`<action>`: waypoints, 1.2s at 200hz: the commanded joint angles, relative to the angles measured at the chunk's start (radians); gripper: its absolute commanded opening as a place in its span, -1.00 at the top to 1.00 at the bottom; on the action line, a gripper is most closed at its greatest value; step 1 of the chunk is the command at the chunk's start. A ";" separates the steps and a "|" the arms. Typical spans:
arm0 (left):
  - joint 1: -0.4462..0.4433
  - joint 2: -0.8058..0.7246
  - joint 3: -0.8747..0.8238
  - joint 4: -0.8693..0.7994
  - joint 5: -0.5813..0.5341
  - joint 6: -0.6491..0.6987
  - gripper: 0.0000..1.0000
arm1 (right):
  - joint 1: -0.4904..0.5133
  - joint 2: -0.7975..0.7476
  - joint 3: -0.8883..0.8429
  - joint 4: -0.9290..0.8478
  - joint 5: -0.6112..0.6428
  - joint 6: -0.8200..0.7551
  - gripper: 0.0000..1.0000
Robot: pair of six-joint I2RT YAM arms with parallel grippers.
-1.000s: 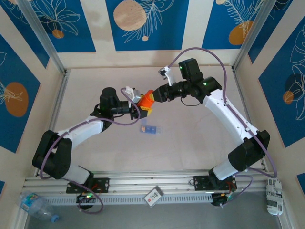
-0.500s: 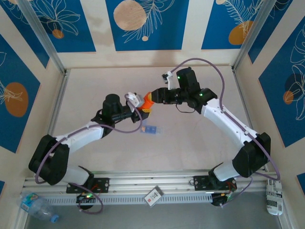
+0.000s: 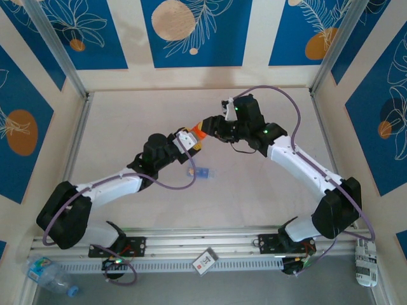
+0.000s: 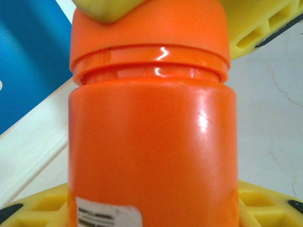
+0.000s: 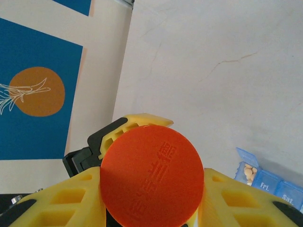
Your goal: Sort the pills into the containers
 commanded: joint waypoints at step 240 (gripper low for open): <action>0.219 0.077 0.141 0.086 0.827 -0.416 1.00 | -0.040 0.103 0.388 -0.412 -0.193 -0.762 -0.63</action>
